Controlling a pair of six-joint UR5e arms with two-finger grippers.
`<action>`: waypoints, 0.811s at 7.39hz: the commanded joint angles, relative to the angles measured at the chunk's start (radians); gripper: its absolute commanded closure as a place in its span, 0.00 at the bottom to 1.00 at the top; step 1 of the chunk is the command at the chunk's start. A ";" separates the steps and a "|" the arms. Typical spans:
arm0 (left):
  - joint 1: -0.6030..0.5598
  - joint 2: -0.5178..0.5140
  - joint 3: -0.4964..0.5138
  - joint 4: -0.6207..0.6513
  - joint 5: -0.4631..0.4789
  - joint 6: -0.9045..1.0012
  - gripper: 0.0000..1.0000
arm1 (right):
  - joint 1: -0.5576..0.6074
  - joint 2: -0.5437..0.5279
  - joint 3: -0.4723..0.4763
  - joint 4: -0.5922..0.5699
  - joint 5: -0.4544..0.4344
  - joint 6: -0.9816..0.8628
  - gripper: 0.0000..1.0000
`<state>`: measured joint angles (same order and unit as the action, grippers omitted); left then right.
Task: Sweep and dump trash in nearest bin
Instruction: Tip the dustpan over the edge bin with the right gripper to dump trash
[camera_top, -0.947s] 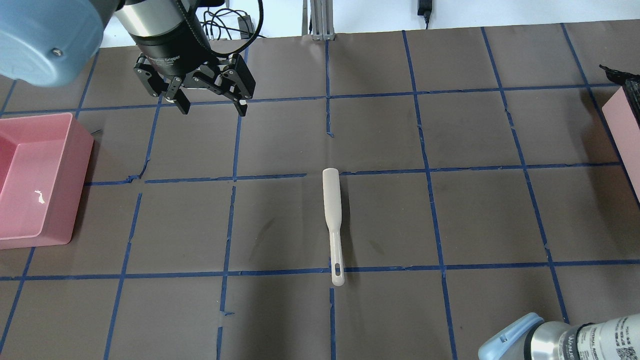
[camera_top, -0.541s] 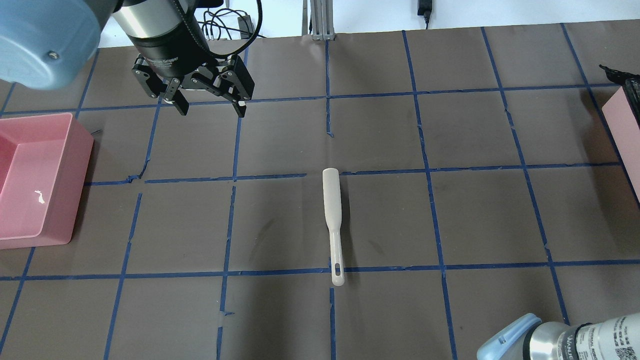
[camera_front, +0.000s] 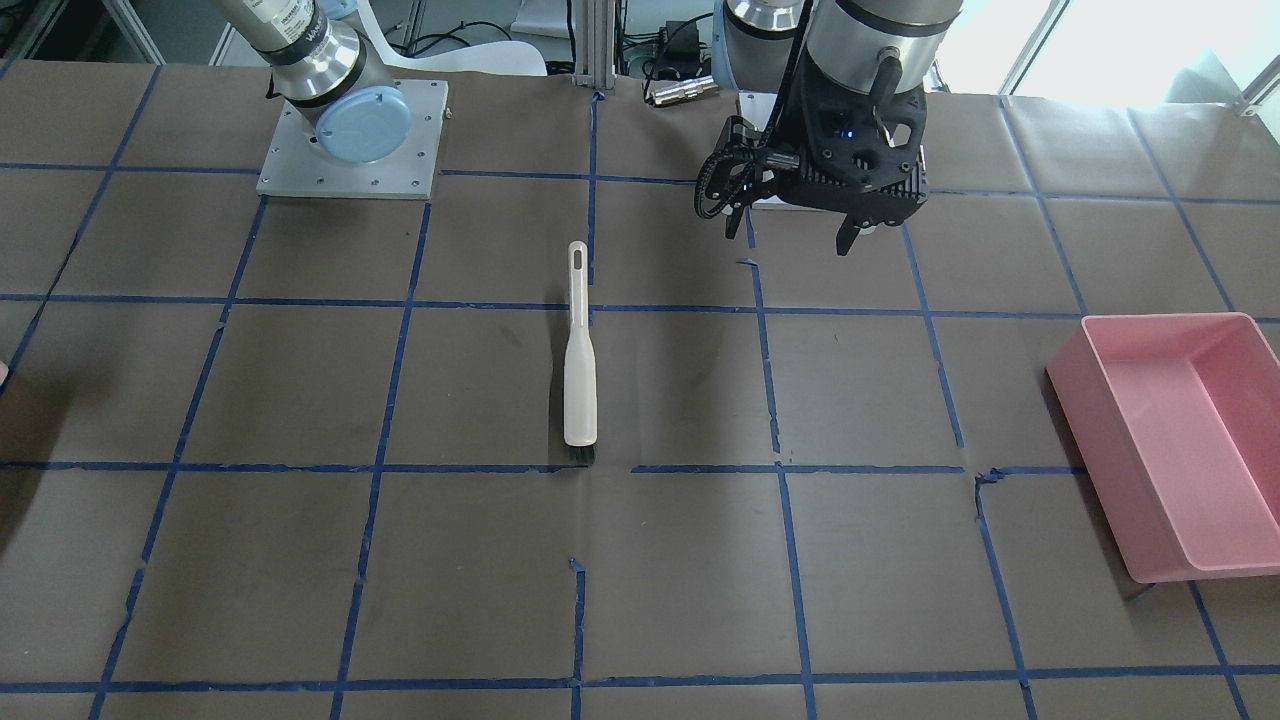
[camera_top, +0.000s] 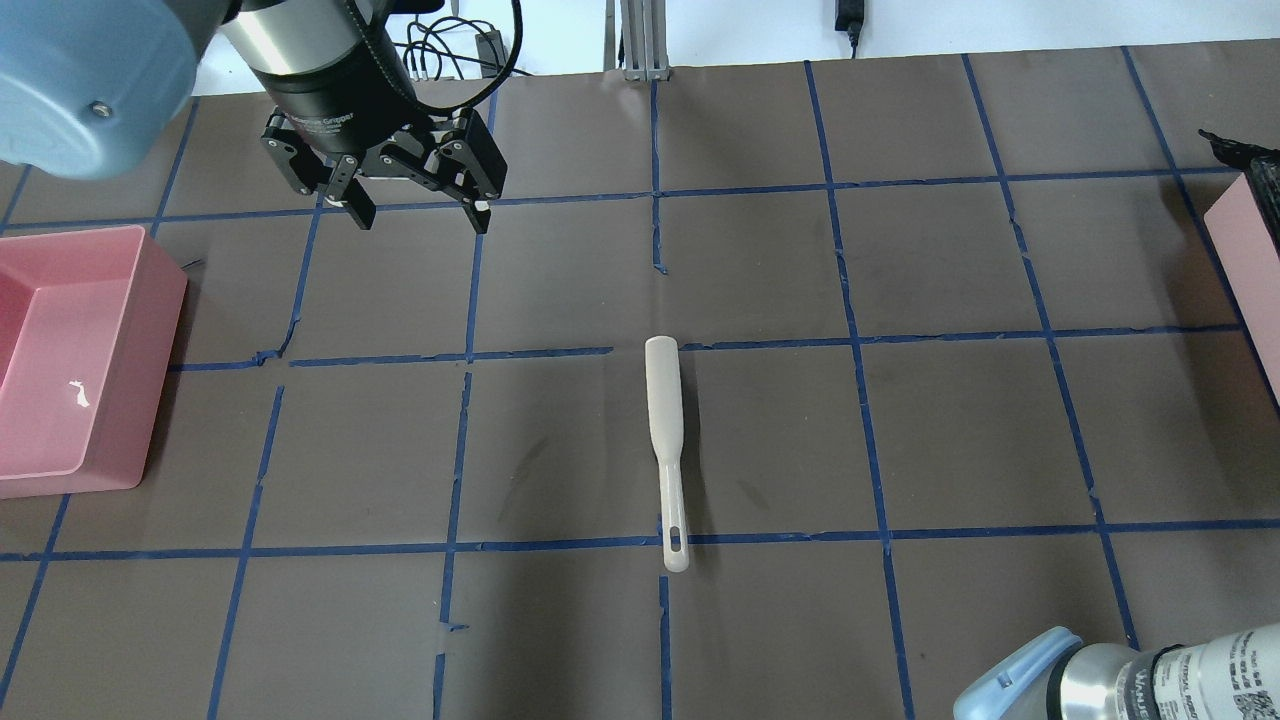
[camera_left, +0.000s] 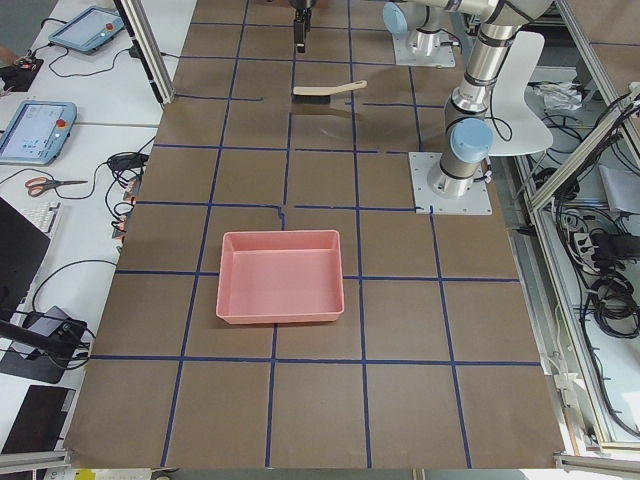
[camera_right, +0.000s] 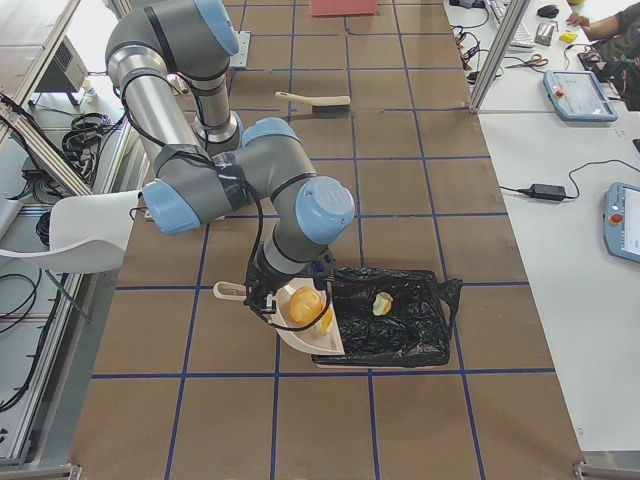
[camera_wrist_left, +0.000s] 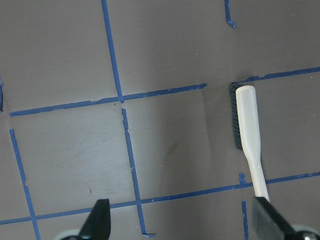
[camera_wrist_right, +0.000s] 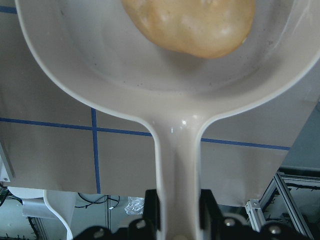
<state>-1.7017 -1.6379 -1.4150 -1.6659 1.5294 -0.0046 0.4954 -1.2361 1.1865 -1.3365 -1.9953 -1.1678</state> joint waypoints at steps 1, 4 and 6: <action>0.001 0.000 0.004 0.000 0.002 0.000 0.00 | 0.000 0.006 0.001 -0.010 0.000 0.023 0.92; 0.001 0.000 0.002 0.000 0.000 0.000 0.00 | 0.000 0.006 -0.001 -0.016 -0.023 -0.077 0.91; 0.001 0.000 0.002 0.000 0.000 0.000 0.00 | 0.000 0.006 0.001 -0.014 -0.057 -0.127 0.91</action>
<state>-1.7012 -1.6383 -1.4126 -1.6659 1.5294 -0.0046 0.4962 -1.2305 1.1862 -1.3568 -2.0336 -1.2678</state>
